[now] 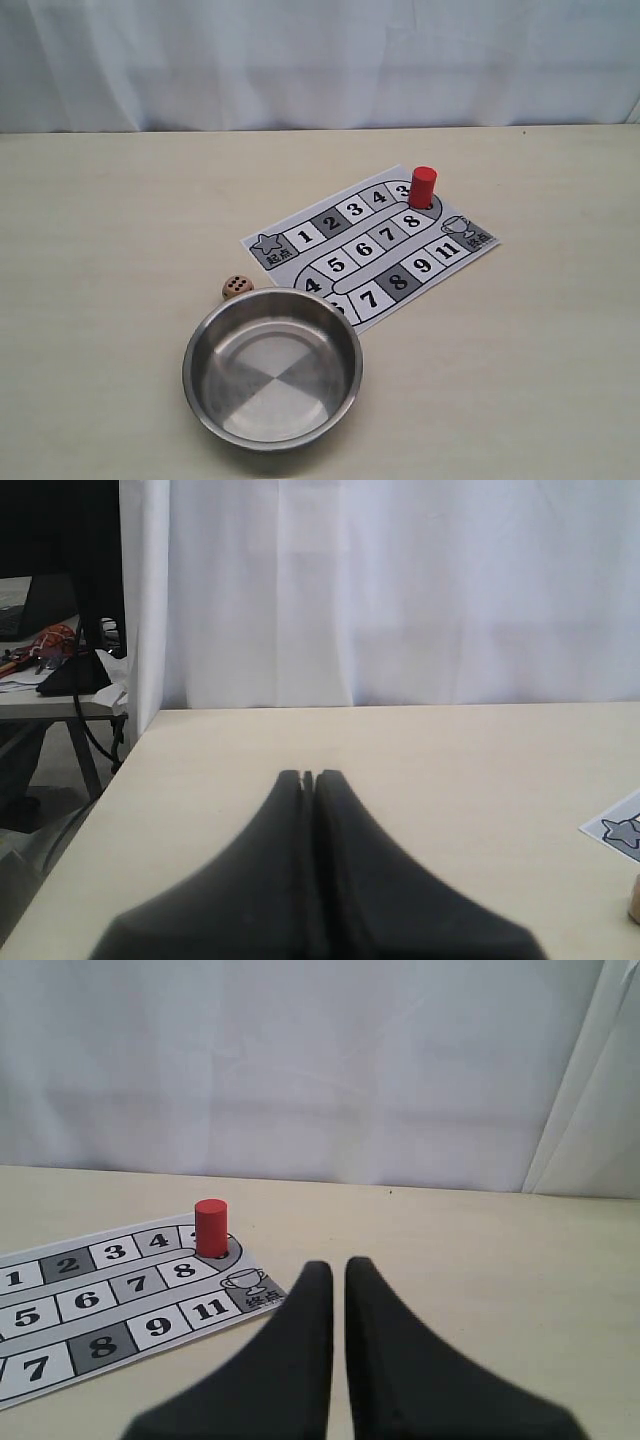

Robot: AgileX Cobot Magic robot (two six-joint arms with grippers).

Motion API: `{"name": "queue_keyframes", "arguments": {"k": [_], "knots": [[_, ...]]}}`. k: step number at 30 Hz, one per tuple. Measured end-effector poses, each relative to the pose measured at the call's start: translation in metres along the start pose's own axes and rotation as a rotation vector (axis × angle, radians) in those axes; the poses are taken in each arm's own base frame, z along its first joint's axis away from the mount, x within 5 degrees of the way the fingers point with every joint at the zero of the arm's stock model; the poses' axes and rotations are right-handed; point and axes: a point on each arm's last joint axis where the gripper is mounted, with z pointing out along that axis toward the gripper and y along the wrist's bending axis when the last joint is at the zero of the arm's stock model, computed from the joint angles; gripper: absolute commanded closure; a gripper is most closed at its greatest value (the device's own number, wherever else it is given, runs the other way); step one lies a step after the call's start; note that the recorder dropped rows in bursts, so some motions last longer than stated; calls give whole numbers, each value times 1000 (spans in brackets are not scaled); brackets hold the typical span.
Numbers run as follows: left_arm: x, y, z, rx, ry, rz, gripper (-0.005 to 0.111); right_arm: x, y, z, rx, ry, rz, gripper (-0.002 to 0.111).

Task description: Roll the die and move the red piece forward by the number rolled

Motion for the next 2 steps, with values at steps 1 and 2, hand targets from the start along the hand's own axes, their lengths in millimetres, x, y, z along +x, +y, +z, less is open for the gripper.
{"name": "queue_keyframes", "arguments": {"k": [1, 2], "knots": [[0, 0, 0, 0, 0, 0, 107, 0, 0, 0, 0, 0, 0, 104], [0, 0, 0, 0, 0, 0, 107, 0, 0, 0, 0, 0, 0, 104]]}}
